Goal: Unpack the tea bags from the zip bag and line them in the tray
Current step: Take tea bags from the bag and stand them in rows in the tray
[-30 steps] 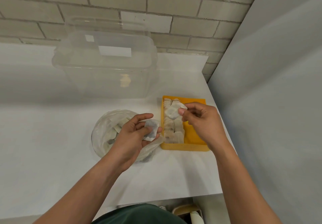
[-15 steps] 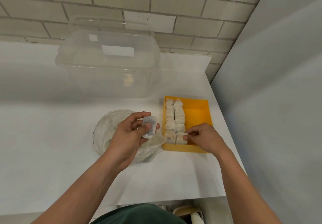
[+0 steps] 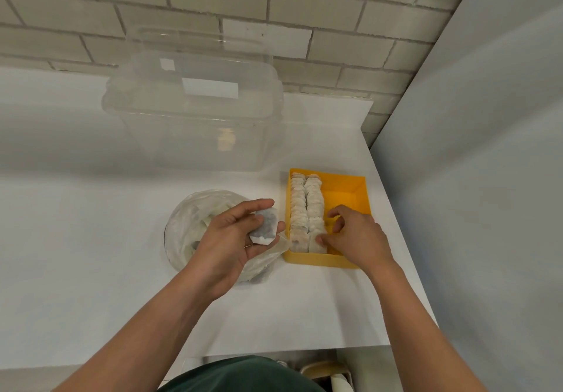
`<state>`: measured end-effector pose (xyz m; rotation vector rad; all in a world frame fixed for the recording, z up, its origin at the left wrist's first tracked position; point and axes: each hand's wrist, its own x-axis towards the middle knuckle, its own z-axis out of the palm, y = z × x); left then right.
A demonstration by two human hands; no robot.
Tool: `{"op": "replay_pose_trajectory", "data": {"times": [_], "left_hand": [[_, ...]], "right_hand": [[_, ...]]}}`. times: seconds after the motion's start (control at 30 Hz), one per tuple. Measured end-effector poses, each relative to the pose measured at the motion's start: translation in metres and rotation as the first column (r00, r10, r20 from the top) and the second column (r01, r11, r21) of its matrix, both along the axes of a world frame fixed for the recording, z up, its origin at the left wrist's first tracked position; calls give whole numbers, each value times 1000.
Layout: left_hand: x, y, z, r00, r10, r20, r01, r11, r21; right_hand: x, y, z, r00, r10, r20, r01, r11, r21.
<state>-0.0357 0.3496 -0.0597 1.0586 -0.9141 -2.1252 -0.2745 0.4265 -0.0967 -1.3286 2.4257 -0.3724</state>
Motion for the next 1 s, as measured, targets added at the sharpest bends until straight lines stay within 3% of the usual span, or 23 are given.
{"op": "replay_pose_trajectory", "data": {"times": [0.07,0.17,0.3,0.43,0.5,0.6,0.73,0.9,1.0], "left_hand": [[0,0,1,1000,-11,12,11,1000,4],[-3,1,1,999,-20,29,20,1000,11],[-6,4,6,998,-59,19,58,997,48],[-9,7,12,991,-132,-15,133,986,105],[-11,8,13,989,-151,-1,150,982,117],[-9,12,14,974,-227,14,225,969,99],[-8,17,12,958,-282,-40,284,959,27],[-13,20,5,969,-212,124,240,928,-284],[-13,19,3,970,-162,182,222,896,-385]], "right_hand": [[10,3,13,998,43,41,-31,968,-249],[33,10,35,941,314,123,-207,828,-522],[49,16,49,808,588,5,-515,712,-477],[47,15,42,772,614,-164,-602,624,-498],[46,17,41,819,562,-113,-521,647,-557],[47,20,47,891,424,165,-237,742,-627],[47,19,53,873,253,417,50,804,-592],[46,22,53,829,214,517,156,798,-582],[43,27,52,785,206,584,180,827,-533]]}}
